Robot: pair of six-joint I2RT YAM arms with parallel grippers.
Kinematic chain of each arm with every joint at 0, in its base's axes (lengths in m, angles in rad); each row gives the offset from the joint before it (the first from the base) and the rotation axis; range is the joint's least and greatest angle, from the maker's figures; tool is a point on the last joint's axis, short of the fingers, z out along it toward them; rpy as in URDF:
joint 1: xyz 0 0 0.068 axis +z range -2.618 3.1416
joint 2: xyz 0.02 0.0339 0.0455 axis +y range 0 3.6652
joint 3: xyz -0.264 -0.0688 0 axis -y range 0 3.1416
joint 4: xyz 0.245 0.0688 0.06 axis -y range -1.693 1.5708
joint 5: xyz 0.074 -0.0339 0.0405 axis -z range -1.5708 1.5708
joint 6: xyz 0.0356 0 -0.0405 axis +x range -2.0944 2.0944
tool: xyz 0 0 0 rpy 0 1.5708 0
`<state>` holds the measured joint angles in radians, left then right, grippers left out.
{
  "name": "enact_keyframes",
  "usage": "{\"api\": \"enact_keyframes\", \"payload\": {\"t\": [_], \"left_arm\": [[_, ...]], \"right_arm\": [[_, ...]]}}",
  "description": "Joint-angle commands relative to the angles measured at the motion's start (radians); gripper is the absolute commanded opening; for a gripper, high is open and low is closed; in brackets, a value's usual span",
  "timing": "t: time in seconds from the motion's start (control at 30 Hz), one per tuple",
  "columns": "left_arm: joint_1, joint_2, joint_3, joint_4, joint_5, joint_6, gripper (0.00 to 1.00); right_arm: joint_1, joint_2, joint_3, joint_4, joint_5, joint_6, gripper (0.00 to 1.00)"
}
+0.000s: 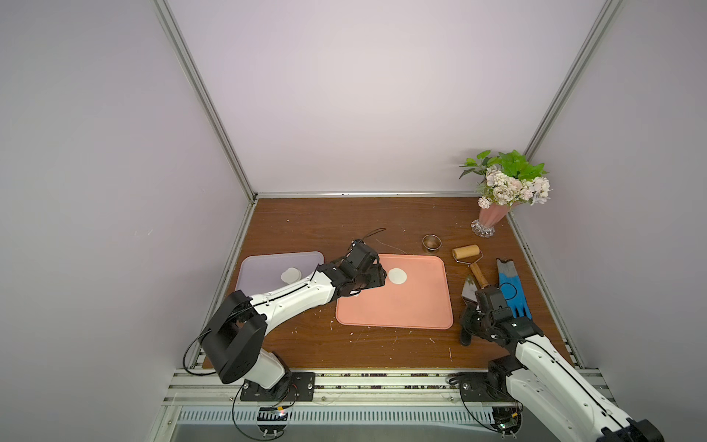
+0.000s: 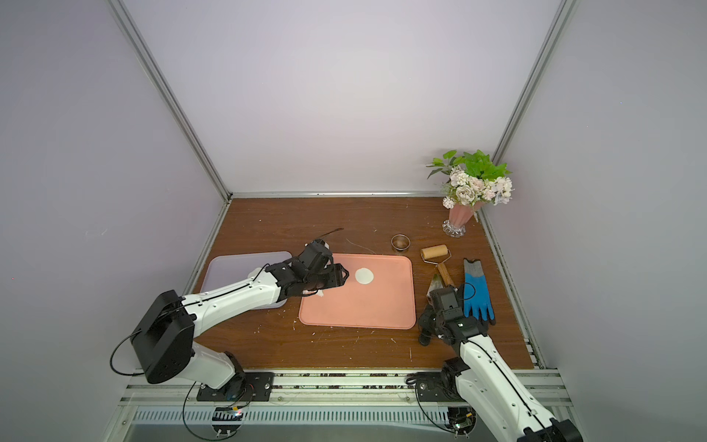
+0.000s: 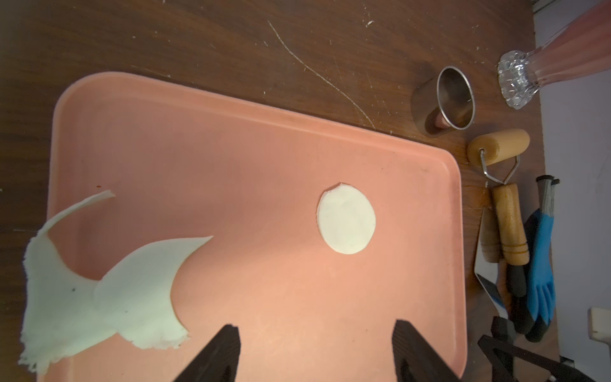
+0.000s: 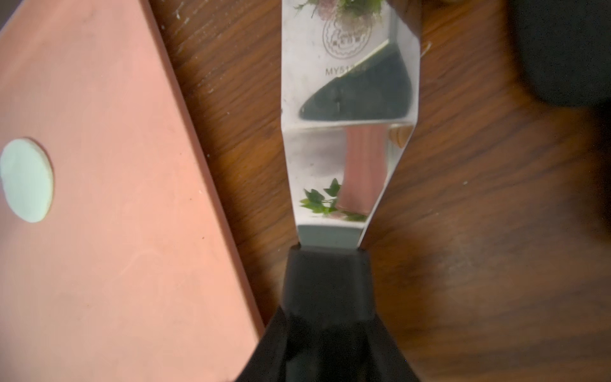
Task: Roll out the dumpling wrappers from the dough
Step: Pick up the spatula from the center of the board.
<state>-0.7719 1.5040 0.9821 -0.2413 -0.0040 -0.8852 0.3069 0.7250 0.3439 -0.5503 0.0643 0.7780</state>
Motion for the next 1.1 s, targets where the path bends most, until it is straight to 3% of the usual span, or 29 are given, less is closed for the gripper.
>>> {"api": "enact_keyframes", "payload": {"t": [0.0, 0.4, 0.57, 0.83, 1.07], "left_arm": [[-0.007, 0.009, 0.041, -0.028, -0.009, 0.023, 0.66], [0.010, 0.003, 0.142, -0.048, 0.038, 0.051, 0.57], [0.013, 0.011, 0.167, -0.022, 0.070, 0.052, 0.56], [0.013, 0.025, 0.177, 0.040, 0.138, 0.033, 0.57], [0.013, 0.027, 0.139, 0.179, 0.237, 0.012, 0.61]], "right_arm": [[0.015, -0.043, 0.067, -0.013, -0.021, -0.024, 0.22], [0.040, -0.132, 0.062, 0.088, -0.120, -0.092, 0.21], [0.076, -0.069, 0.139, 0.095, -0.068, -0.162, 0.20], [0.100, 0.056, 0.219, 0.181, -0.113, -0.254, 0.20], [0.208, 0.091, 0.276, 0.231, -0.142, -0.314, 0.20]]}}
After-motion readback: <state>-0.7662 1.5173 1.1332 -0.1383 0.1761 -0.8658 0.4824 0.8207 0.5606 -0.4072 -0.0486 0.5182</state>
